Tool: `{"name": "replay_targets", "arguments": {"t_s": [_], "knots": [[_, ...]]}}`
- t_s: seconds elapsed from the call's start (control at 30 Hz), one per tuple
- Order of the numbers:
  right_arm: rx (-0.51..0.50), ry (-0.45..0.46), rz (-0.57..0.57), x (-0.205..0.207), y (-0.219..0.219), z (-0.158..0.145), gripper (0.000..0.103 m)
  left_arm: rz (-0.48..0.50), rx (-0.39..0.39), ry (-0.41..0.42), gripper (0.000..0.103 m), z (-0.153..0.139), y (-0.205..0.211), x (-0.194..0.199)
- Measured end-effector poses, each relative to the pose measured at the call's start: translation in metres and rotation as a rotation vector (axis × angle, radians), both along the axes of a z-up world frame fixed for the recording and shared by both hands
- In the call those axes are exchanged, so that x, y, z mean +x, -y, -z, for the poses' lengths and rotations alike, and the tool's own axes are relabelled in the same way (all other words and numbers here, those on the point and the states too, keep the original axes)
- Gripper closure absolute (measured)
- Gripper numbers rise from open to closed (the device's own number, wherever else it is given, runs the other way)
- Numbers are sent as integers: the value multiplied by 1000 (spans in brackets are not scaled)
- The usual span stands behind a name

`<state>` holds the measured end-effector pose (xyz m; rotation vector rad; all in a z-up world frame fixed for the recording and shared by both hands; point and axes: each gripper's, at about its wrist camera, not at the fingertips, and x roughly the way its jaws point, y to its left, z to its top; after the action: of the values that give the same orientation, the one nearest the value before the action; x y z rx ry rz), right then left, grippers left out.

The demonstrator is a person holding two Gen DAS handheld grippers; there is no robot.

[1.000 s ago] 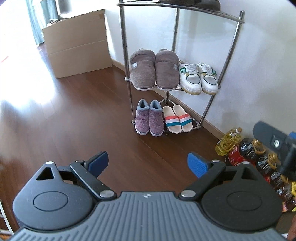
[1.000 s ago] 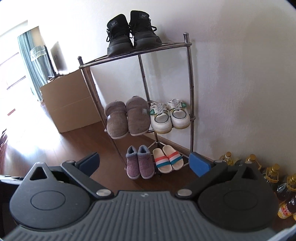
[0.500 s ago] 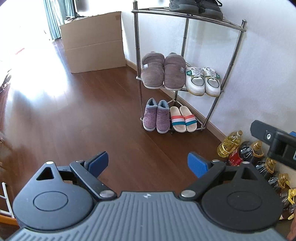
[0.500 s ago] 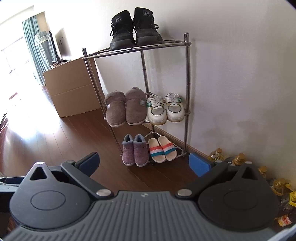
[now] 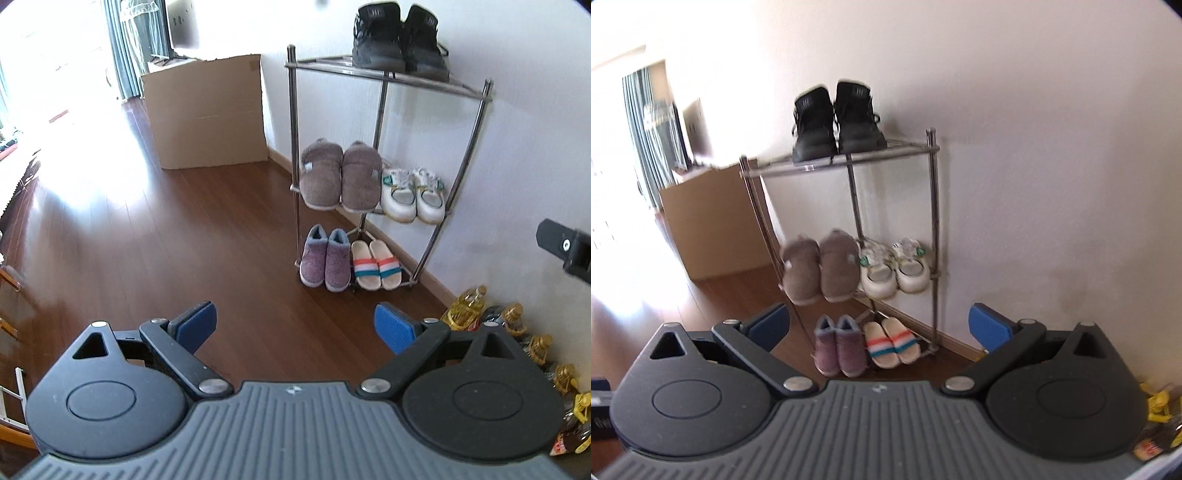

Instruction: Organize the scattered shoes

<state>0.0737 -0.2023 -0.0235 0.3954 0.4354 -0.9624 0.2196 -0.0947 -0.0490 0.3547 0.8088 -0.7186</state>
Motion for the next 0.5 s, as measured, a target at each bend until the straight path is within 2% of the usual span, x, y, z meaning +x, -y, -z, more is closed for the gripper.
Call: {"name": "replay_targets", "arguments": {"t_s": [0.1,0.27,0.5], "knots": [[-24,15,-21,-2,-3,-13,1,0,-29,-5,8,-9,-2,-3],[17,53,-65,-6,-2,-23,1,-7,-58,-17,8,-16,-5,-6],[59,-74,-105,2,-3,-19,1,-37,-66,-48,8,-15,-10,-9]]}}
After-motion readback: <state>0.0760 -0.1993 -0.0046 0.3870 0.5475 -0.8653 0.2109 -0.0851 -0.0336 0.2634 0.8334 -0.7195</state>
